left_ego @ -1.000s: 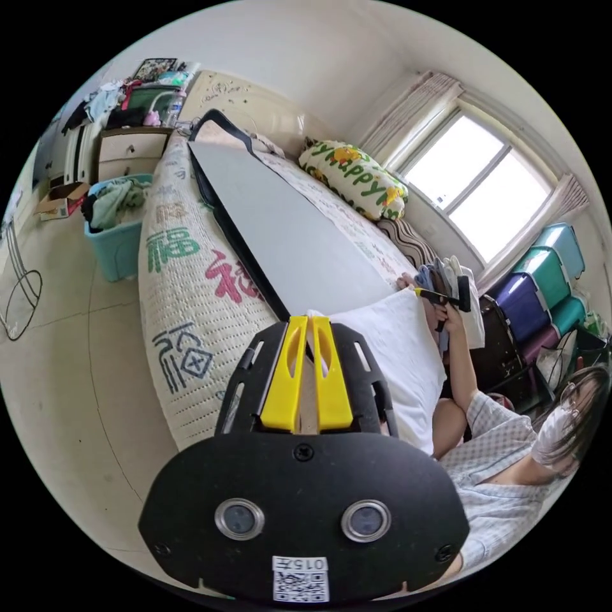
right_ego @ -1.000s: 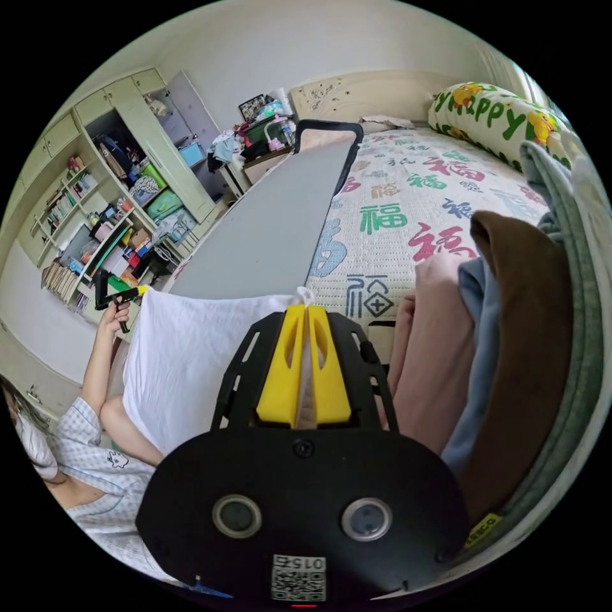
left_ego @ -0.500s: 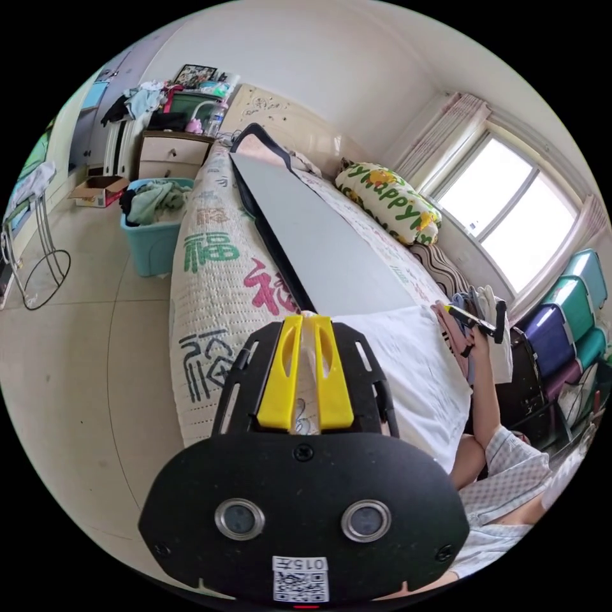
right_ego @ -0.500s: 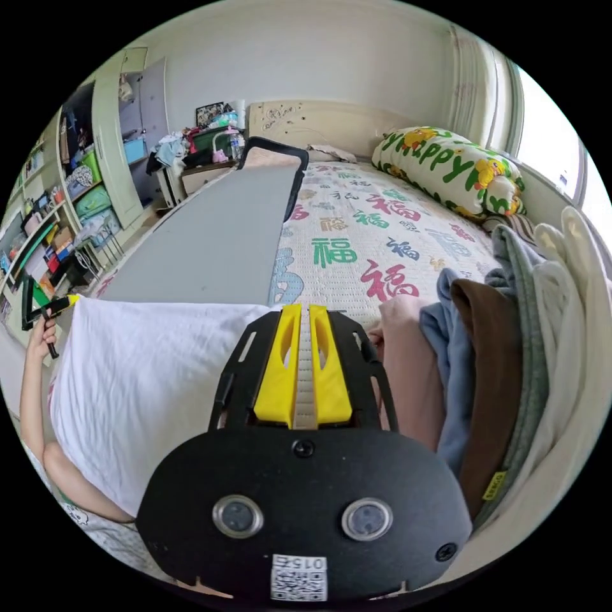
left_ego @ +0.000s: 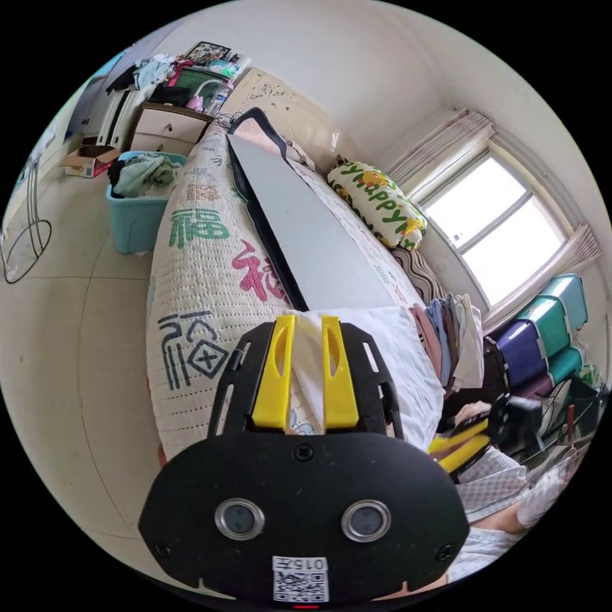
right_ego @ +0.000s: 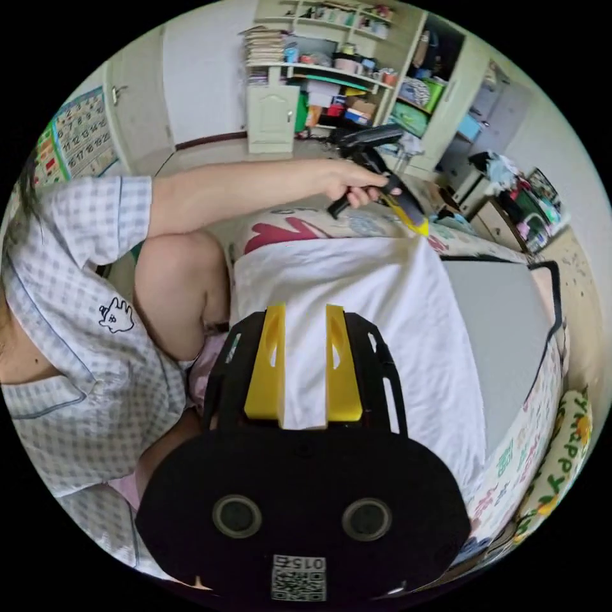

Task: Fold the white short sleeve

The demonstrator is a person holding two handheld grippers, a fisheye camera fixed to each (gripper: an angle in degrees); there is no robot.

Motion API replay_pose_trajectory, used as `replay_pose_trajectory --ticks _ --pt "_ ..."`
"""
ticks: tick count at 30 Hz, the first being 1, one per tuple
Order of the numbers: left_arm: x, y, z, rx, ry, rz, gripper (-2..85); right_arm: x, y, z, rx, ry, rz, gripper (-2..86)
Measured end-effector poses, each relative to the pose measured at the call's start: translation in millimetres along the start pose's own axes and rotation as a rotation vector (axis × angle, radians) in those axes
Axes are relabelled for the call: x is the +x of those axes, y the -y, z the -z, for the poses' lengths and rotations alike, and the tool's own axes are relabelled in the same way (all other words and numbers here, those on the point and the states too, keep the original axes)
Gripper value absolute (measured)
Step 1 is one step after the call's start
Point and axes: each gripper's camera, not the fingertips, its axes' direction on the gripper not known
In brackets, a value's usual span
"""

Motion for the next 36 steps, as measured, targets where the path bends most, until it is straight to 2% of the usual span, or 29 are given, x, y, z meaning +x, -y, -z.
replay_pose_trajectory --ticks 5,11,17,21,25,28,31,36 --pt "-6.5 1.9 -6.8 0.022 -0.020 0.058 5.2 -21.1 32.0 -32.4 -0.060 -0.089 0.001 6.6" --pt "-9.5 6.4 -11.2 0.003 -0.033 0.065 1.1 -14.8 40.7 -40.7 -0.026 0.027 -0.084 4.6" --pt "-14.9 4.8 -1.1 0.068 -0.040 0.088 -0.5 -31.7 50.1 -33.3 0.011 0.058 -0.035 0.9" --pt "-15.4 7.1 0.7 0.036 -0.039 0.092 0.6 -35.0 51.0 -28.8 0.033 0.024 -0.048 0.1" --pt "-12.4 10.7 0.6 -0.019 -0.066 0.077 7.6 -33.2 49.8 -35.4 0.039 0.067 -0.088 -0.2" --pt "-8.7 13.3 -11.0 -0.066 -0.086 0.075 8.0 -39.3 51.6 -40.4 0.028 0.064 -0.076 -0.2" --pt "-2.9 18.0 -22.0 -0.098 -0.049 0.071 4.0 -47.7 54.5 -41.7 0.015 0.047 -0.054 -0.2" --pt "8.4 20.5 -16.3 0.003 0.004 0.060 0.0 -63.4 51.0 -34.2 0.020 0.022 0.003 -0.5"
